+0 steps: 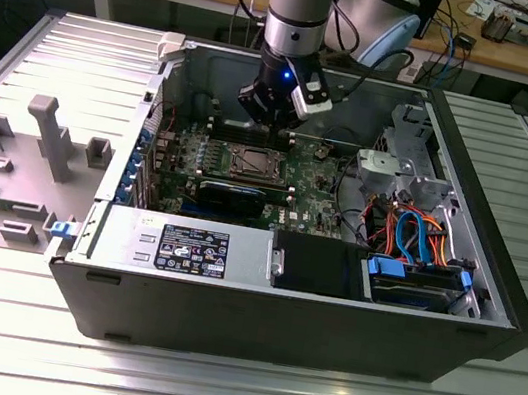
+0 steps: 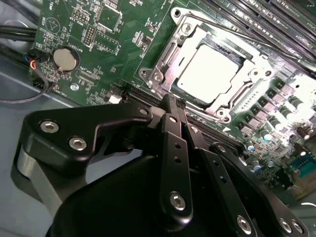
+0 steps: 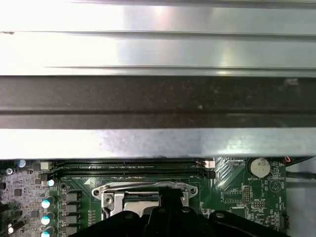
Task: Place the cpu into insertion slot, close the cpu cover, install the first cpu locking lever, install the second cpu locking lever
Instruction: 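Install the second cpu locking lever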
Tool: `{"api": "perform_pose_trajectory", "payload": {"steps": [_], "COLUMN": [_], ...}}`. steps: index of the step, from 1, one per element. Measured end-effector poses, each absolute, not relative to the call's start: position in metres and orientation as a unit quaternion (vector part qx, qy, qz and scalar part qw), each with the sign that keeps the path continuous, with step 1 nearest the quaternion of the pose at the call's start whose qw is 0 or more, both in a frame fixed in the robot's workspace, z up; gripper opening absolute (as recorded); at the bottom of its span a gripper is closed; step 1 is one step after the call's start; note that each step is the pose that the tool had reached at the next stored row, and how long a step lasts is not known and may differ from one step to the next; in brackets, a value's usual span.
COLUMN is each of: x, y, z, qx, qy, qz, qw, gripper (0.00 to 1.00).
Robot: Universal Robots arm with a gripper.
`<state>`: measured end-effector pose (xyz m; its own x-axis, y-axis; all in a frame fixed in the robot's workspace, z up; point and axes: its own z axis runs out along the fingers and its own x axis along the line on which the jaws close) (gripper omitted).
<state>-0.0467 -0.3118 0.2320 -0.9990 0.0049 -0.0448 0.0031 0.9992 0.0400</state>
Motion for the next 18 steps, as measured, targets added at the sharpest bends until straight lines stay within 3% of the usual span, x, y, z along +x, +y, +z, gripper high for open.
{"api": "perform_pose_trajectory", "payload": {"steps": [18], "x": [-0.0467], "y": [-0.3172], "z": [0.2334], "qx": [0.002], "qy": [1.000], "qz": [0.020], "qw": [0.022], "gripper": [0.11]}}
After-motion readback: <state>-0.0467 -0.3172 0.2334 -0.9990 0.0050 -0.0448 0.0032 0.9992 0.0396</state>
